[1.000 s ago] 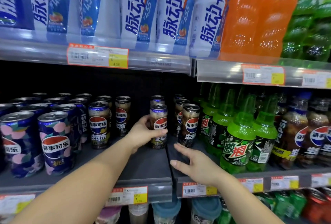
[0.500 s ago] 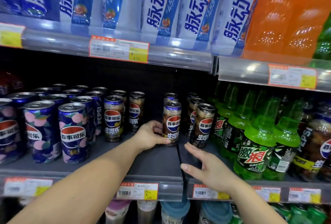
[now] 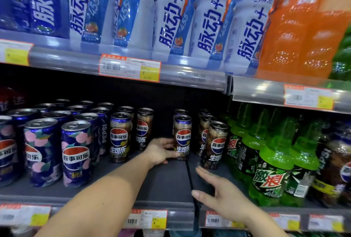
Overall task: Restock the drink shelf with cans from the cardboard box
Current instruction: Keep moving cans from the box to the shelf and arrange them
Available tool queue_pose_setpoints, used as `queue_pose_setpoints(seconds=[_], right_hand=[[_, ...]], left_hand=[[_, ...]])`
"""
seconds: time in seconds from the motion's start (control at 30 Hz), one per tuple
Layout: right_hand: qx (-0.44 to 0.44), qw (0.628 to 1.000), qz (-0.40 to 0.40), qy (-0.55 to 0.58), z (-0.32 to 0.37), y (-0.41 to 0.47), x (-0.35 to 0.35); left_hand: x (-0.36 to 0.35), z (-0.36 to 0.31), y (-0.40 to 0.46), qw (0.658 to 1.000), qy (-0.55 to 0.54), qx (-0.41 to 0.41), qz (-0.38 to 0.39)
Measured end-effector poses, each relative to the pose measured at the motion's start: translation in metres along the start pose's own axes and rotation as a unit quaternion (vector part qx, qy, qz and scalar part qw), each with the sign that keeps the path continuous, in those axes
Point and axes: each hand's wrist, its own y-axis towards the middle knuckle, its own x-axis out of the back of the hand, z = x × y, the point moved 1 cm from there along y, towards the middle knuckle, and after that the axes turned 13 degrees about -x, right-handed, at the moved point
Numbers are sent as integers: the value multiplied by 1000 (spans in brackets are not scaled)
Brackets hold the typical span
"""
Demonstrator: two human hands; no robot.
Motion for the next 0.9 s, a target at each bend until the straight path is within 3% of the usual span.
queue_pose_setpoints(seconds=[0.57,0.7,0.9], right_hand=[[-35,995,14,-90,10,-5,-1],[-34,997,10,-74,10,-5,-1],[-40,998,-53,-16,17,-4,1]], left_hand=[[-3,-9,-11,1000,26,1,6],[0,-28,-29,999,-24,22,-31],[9,-43,-77,989,-33,-76,-123]])
